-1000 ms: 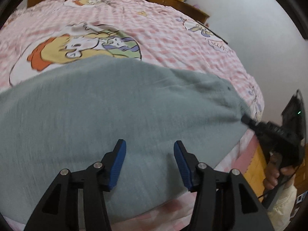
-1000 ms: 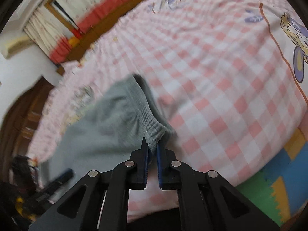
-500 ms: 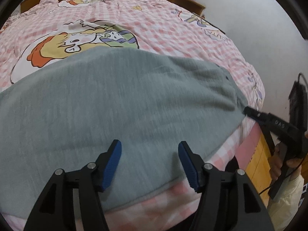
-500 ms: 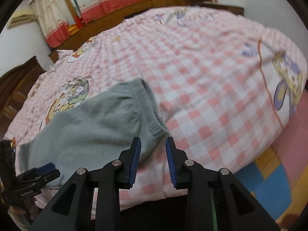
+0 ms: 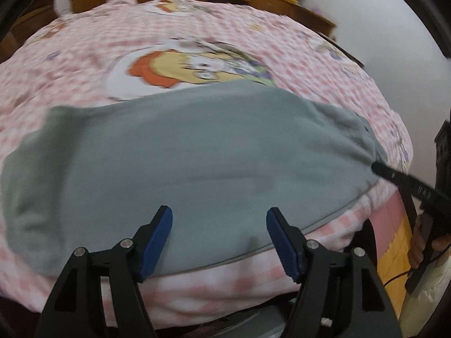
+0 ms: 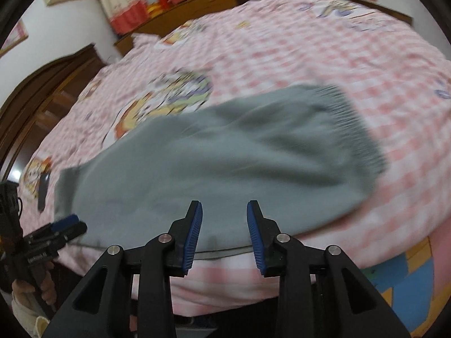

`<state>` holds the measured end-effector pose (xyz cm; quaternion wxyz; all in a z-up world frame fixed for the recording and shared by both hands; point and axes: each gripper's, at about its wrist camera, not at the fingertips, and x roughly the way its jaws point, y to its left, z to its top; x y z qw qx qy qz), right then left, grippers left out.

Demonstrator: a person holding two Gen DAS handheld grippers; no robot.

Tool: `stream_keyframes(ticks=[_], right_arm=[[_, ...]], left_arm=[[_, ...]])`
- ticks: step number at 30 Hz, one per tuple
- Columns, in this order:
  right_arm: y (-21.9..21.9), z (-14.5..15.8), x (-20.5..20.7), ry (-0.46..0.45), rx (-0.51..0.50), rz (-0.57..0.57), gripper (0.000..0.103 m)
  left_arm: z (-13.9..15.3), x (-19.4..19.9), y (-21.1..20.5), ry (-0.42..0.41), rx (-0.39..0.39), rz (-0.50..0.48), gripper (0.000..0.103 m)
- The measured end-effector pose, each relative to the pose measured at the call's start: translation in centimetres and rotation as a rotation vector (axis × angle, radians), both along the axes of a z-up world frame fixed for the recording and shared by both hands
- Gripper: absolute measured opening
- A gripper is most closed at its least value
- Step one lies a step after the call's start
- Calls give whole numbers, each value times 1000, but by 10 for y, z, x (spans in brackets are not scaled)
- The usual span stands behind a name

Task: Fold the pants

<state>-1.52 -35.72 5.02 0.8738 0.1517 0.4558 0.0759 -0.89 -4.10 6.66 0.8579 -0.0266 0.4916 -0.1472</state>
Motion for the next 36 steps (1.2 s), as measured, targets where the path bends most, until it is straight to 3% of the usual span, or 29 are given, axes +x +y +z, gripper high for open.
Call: stream_keyframes(ticks=[10,18,20,21,23,25,30,36], right_arm=[[80,-29,24,95,-56,137,34],[99,-37,26,89,-120,135,46],[100,-38,26,83,-126,138,49],[101,-38,26,81,-128,140,50],[103,-39,27,78,-132,142,53],[106,-40,27,75,-140,147,56],[112,-42,26,67,-162,164,63],[114,-43,26,56,-168,174,65]], left_arm=[[16,1,109,-39,-29,206,73],[22,16,177,-100,-39,305,73],[20,22,191,-111,-48,318,66],[19,25,197,-115,-54,321,62],[18,30,207,-117,-59,326,43],[16,35,214,-118,-64,325,37],[2,45,219,-82,-83,310,35],[-11,44,203,-46,-124,282,40]])
